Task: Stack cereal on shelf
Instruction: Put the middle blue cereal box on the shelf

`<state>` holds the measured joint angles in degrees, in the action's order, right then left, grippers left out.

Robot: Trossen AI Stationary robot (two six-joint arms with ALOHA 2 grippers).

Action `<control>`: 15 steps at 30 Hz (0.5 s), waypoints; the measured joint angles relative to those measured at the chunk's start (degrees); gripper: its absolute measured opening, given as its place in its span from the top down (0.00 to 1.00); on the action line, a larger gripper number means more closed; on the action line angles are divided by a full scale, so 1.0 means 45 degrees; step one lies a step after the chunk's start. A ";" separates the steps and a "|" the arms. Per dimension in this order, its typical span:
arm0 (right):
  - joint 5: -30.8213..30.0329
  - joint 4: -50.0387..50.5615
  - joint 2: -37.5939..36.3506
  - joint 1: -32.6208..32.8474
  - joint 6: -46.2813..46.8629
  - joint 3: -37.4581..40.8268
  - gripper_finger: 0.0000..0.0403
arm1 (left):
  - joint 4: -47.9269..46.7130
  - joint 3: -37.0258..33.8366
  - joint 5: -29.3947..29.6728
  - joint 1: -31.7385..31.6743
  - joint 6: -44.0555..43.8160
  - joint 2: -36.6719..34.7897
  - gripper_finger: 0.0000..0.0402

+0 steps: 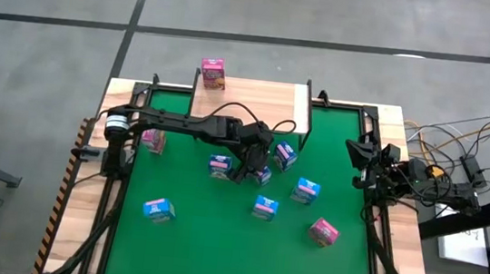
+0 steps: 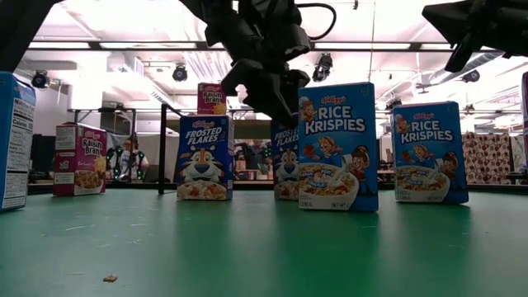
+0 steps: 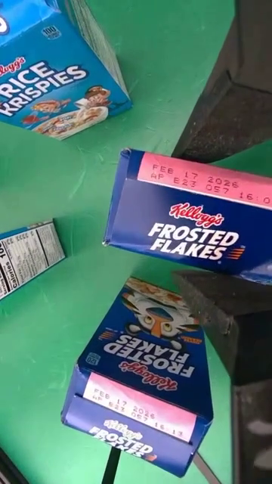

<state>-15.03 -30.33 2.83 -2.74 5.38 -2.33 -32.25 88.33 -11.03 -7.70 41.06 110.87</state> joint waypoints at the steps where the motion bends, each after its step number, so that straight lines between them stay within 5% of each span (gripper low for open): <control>1: 0.0000 -0.0002 0.0000 0.0000 0.0000 0.0000 0.98 | -0.0005 0.0000 0.0000 0.0000 0.0000 0.0000 0.47; 15: 0.0000 -0.0002 0.0000 0.0000 0.0001 0.0000 0.98 | -0.0180 0.0017 -0.0010 0.0019 -0.0442 -0.0477 0.49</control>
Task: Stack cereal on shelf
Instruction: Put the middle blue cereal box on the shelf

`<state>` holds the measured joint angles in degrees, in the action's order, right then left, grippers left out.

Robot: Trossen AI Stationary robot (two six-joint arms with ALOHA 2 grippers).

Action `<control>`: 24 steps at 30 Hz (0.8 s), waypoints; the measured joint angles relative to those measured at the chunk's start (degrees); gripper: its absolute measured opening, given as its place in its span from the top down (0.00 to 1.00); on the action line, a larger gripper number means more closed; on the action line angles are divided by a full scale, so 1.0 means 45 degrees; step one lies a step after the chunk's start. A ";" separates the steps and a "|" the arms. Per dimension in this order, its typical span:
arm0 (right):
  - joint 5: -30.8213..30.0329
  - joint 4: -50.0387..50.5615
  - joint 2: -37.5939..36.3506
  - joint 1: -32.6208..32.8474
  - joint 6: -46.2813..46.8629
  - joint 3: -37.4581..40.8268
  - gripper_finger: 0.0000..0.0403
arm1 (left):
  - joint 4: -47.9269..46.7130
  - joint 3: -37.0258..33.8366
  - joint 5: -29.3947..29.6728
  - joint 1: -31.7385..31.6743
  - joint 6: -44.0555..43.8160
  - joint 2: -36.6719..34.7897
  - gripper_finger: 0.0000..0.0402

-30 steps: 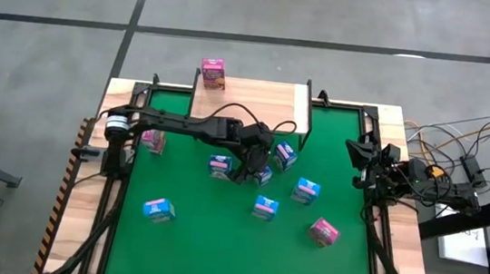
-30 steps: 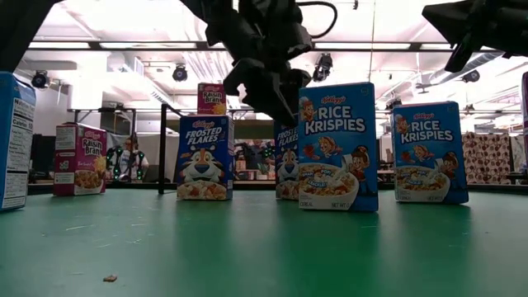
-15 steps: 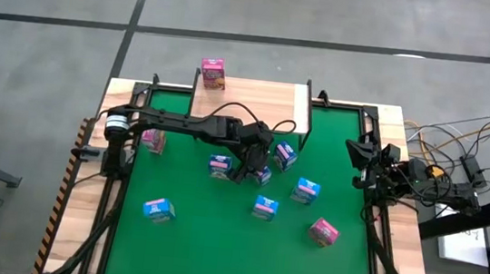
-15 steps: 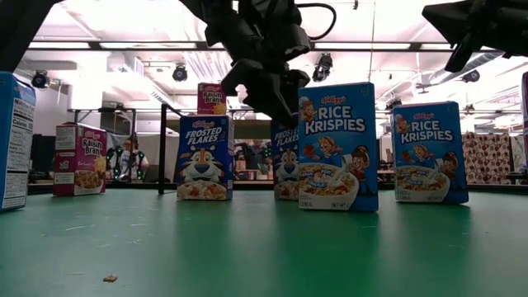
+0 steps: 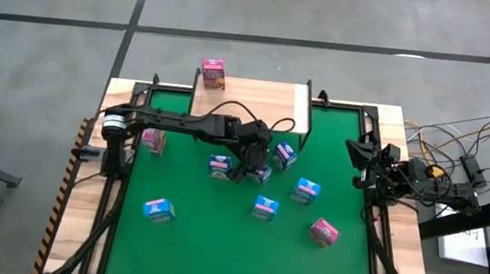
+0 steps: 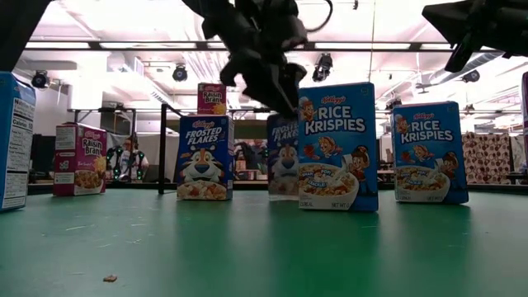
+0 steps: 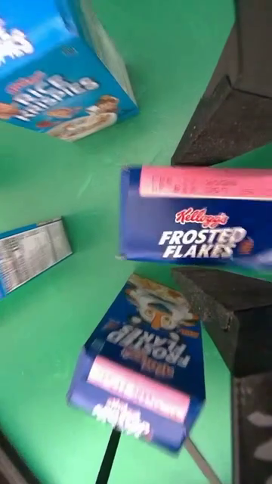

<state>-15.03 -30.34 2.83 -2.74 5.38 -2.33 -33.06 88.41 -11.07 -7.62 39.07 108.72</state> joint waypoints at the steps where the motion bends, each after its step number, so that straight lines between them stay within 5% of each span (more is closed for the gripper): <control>1: 0.0000 0.0000 0.0000 0.0000 -0.0003 0.0000 0.98 | -0.0130 0.0097 -0.0005 0.0000 -0.0124 -0.0079 0.49; 12: 0.0000 -0.0001 0.0000 -0.0001 0.0001 0.0000 0.98 | -0.3541 0.3184 -0.0358 -0.0015 -0.0629 -0.0366 0.49; 24: 0.0000 -0.0006 0.0000 0.0000 0.0006 0.0000 0.98 | -0.2886 0.2195 -0.0413 -0.0071 -0.1128 0.0495 0.24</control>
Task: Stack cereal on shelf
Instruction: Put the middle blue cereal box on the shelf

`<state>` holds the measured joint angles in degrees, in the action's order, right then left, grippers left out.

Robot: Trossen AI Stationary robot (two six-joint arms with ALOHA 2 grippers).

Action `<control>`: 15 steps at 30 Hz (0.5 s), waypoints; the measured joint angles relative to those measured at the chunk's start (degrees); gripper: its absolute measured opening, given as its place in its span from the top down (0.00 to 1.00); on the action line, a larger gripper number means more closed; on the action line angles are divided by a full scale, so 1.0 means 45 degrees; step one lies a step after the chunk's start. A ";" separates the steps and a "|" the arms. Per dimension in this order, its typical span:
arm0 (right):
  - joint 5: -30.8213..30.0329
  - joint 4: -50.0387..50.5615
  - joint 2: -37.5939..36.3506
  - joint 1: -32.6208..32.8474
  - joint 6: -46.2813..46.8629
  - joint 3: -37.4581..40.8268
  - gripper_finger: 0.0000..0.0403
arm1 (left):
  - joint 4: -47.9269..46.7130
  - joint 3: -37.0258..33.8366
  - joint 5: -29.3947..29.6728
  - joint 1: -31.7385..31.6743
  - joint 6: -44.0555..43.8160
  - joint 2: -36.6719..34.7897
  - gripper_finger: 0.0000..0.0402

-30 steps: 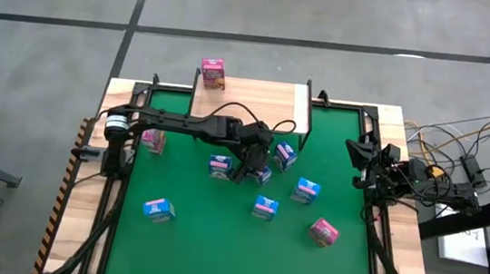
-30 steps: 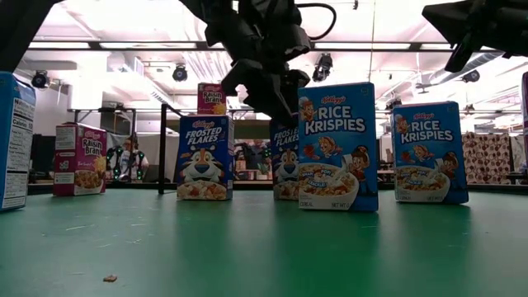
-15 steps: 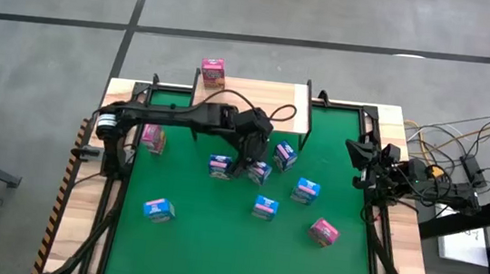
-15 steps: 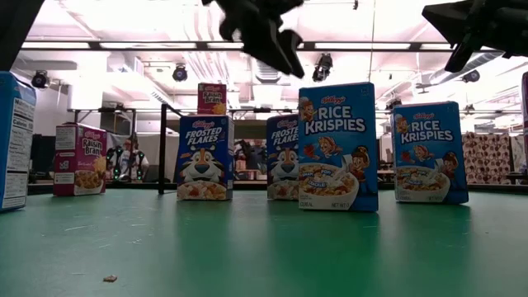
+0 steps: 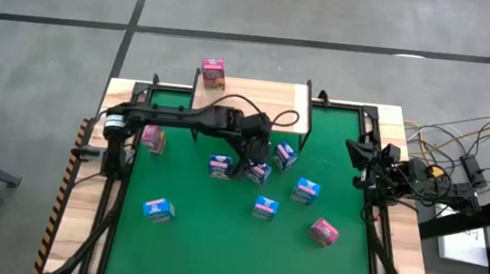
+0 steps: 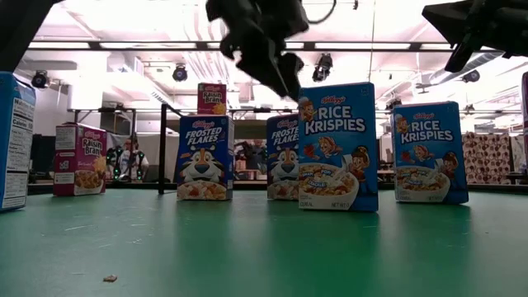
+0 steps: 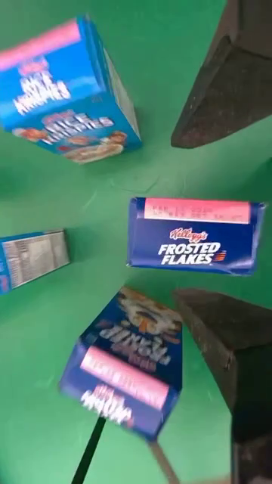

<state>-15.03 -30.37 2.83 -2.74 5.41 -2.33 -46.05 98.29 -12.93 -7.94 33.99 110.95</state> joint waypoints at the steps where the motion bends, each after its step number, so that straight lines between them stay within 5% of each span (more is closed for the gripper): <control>1: 0.0000 0.0000 0.0000 -0.0005 -0.0002 0.0000 0.98 | 0.0097 -0.0083 -0.0004 -0.0002 0.0043 0.0099 0.24; 15: -0.0005 -0.0005 0.0000 -0.0005 -0.0005 0.0000 0.98 | 0.0339 -0.0187 0.0096 -0.0016 0.0477 0.1119 0.37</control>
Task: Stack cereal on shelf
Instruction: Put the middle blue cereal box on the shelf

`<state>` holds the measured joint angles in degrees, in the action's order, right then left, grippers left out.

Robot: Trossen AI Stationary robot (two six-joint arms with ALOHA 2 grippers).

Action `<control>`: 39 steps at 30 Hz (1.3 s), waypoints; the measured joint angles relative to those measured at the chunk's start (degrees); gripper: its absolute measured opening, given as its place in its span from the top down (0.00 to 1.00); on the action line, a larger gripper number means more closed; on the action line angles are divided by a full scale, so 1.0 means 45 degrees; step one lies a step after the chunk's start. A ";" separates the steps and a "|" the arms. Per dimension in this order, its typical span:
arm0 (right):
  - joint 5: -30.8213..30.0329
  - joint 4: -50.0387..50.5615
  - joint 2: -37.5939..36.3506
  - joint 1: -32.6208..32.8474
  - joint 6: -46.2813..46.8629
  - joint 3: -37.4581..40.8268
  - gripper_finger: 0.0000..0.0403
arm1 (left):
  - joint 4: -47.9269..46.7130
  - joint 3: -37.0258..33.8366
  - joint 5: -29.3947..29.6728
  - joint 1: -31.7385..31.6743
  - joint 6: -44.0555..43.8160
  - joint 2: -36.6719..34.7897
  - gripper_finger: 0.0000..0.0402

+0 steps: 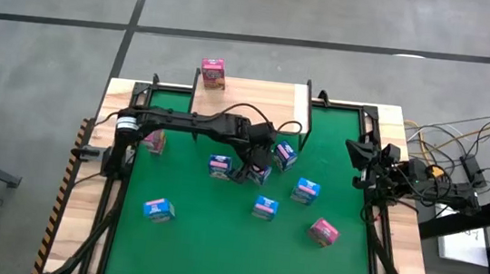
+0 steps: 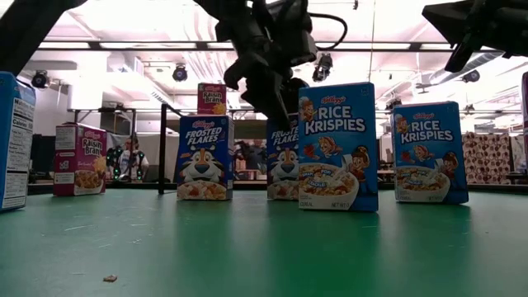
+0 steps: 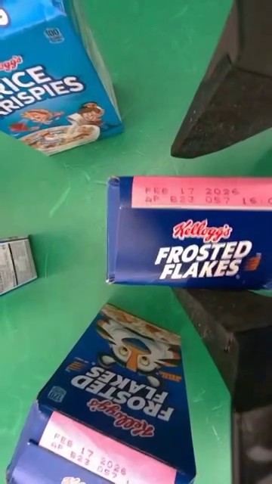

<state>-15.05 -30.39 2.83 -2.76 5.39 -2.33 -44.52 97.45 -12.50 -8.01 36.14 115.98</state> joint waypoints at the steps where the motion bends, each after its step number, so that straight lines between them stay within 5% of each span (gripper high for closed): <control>1: 0.0001 0.0000 -0.0001 0.0002 0.0000 0.0000 0.98 | 0.0001 0.0000 0.0001 0.0000 0.0000 0.0000 0.39; 13: 0.0000 0.0000 0.0000 0.0005 0.0000 0.0000 0.98 | -0.0017 0.0000 0.0001 0.0005 0.0042 -0.0010 0.58; 25: 0.0000 0.0000 -0.0005 0.0000 -0.0005 0.0000 0.98 | -0.0397 0.0069 0.0001 0.0019 -0.0044 -0.0926 0.60; 39: -0.0003 -0.0003 0.0000 0.0002 0.0027 0.0000 0.98 | -0.2779 0.5040 0.1454 -0.0733 0.0870 -0.1326 0.60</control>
<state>-15.06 -30.40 2.83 -2.75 5.51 -2.33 -57.03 120.13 -5.96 -11.31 40.05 110.02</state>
